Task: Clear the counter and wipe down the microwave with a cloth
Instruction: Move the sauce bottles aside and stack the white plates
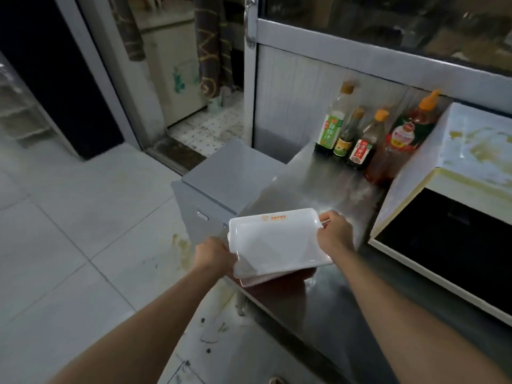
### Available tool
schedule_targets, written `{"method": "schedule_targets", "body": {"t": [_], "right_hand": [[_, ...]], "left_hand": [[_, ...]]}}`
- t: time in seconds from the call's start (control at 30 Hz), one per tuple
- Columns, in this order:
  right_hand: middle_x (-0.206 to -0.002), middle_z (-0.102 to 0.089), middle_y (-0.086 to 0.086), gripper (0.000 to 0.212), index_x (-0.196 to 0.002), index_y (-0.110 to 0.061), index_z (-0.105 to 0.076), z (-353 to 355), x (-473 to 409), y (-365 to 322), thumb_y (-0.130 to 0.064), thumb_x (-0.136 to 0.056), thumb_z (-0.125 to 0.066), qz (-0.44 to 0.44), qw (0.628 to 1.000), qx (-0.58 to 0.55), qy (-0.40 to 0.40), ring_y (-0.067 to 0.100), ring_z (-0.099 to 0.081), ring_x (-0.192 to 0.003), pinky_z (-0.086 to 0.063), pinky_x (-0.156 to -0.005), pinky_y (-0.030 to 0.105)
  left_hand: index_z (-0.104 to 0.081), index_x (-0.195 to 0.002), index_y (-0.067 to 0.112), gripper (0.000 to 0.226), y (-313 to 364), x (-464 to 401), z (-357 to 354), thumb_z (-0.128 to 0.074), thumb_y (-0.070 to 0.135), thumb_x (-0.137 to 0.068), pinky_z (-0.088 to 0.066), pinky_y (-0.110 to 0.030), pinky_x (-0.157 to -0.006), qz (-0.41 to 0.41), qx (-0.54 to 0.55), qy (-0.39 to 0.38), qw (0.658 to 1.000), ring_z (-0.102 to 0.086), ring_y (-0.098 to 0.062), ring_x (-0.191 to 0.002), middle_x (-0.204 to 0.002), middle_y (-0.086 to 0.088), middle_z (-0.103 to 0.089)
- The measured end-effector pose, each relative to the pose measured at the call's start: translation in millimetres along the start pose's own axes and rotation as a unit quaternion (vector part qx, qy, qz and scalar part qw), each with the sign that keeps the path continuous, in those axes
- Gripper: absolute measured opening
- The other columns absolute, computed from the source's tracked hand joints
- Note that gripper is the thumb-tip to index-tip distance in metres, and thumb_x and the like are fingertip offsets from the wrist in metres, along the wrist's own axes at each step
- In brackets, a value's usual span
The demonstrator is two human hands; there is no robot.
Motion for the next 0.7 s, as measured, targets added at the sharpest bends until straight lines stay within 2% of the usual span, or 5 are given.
{"method": "schedule_targets", "body": {"t": [0.1, 0.2, 0.3, 0.43, 0.7], "right_hand": [[-0.102, -0.066, 0.014, 0.028, -0.098, -0.008, -0.062, -12, -14, 8, 0.004, -0.077, -0.049, 0.036, 0.998, 0.027, -0.05, 0.033, -0.058, -0.095, -0.037, -0.07, 0.025], [-0.099, -0.067, 0.013, 0.026, -0.097, -0.007, -0.062, -23, -23, 14, 0.005, -0.077, -0.051, 0.068, 0.993, 0.033, -0.086, 0.031, -0.059, -0.093, -0.038, -0.07, 0.024], [-0.097, -0.067, 0.013, 0.023, -0.096, -0.007, -0.061, -29, -30, 16, 0.004, -0.078, -0.053, 0.092, 0.989, 0.037, -0.11, 0.032, -0.059, -0.091, -0.039, -0.07, 0.025], [-0.097, -0.066, 0.014, 0.022, -0.095, -0.006, -0.06, -32, -37, 21, 0.004, -0.077, -0.053, 0.112, 0.985, 0.05, -0.125, 0.034, -0.059, -0.092, -0.043, -0.072, 0.029], [-0.099, -0.064, 0.014, 0.022, -0.097, -0.005, -0.059, -35, -45, 27, 0.005, -0.078, -0.055, 0.144, 0.977, 0.061, -0.145, 0.031, -0.059, -0.092, -0.047, -0.078, 0.033]], "left_hand": [[-0.065, -0.069, 0.006, 0.009, -5, 1, -10, -0.058, 0.009, -0.073, -0.057, -0.034, -0.068, 0.037, 0.012, 0.017, 0.999, -0.069, -0.03, -0.081, -0.08, -0.016, -0.072], [-0.063, -0.064, 0.011, 0.01, -9, 6, -19, -0.058, 0.009, -0.072, -0.049, -0.026, -0.059, 0.056, -0.002, 0.035, 0.998, -0.068, -0.025, -0.077, -0.076, -0.01, -0.073], [-0.053, -0.06, 0.016, 0.016, -12, 8, -25, -0.059, 0.009, -0.073, -0.044, -0.023, -0.055, 0.066, 0.012, 0.055, 0.996, -0.064, -0.024, -0.071, -0.07, -0.005, -0.069], [-0.052, -0.061, 0.015, 0.015, -13, 7, -34, -0.057, 0.005, -0.071, -0.055, -0.029, -0.064, 0.068, 0.043, 0.07, 0.994, -0.068, -0.025, -0.07, -0.07, -0.009, -0.07], [-0.051, -0.061, 0.016, 0.018, -16, 3, -45, -0.058, 0.007, -0.076, -0.057, -0.033, -0.067, 0.07, 0.022, 0.087, 0.993, -0.068, -0.027, -0.074, -0.072, -0.008, -0.069]]}}
Point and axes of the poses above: each hand's wrist, its own x-axis away from the middle knuckle, its own z-axis out of the back of the hand, y = z × x, the point moved 2 cm from there along -x, towards the middle knuckle
